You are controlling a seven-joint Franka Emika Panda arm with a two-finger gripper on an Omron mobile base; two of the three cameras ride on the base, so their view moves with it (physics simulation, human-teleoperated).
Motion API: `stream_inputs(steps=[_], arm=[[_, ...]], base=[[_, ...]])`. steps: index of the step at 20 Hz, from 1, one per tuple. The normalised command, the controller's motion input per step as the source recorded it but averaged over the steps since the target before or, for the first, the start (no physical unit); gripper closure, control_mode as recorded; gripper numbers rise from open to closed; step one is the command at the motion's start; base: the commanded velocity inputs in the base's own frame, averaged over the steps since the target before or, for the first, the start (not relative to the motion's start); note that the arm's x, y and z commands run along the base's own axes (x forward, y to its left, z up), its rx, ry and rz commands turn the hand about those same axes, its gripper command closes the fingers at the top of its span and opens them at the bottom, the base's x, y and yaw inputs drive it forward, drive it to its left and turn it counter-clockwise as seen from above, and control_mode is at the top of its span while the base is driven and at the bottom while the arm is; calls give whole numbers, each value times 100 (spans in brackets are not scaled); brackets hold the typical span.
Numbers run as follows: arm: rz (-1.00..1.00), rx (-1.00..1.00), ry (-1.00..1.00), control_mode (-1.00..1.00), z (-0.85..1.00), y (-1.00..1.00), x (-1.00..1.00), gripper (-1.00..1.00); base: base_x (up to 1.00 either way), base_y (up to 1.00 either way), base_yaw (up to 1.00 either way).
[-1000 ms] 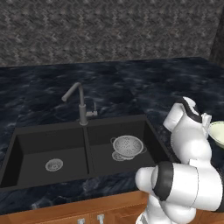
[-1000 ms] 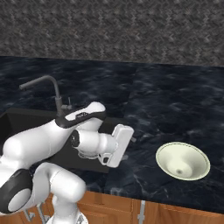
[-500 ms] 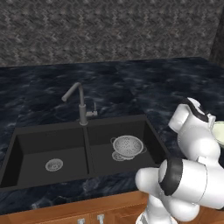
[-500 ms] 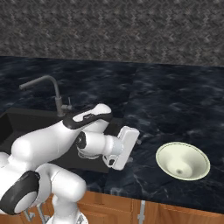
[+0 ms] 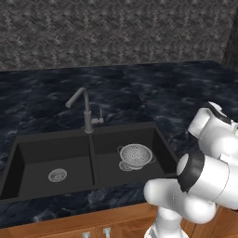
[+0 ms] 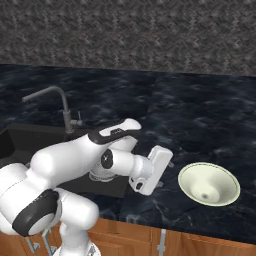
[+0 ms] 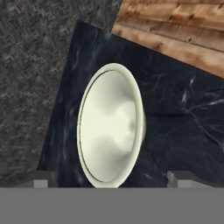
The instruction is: Place the bowl in the left basin and the colander in the right basin of the sink.
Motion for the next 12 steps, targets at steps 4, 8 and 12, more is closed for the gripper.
stream_inputs(steps=[4,8,12], arm=[[-5,3,0,-100,-3,-22,1,-100],[-2,0,0,-100,-12,-17,1,-100],[0,0,0,-100,-22,-6,2,-100]], base=[[0,0,0],[0,0,0],[0,0,0]])
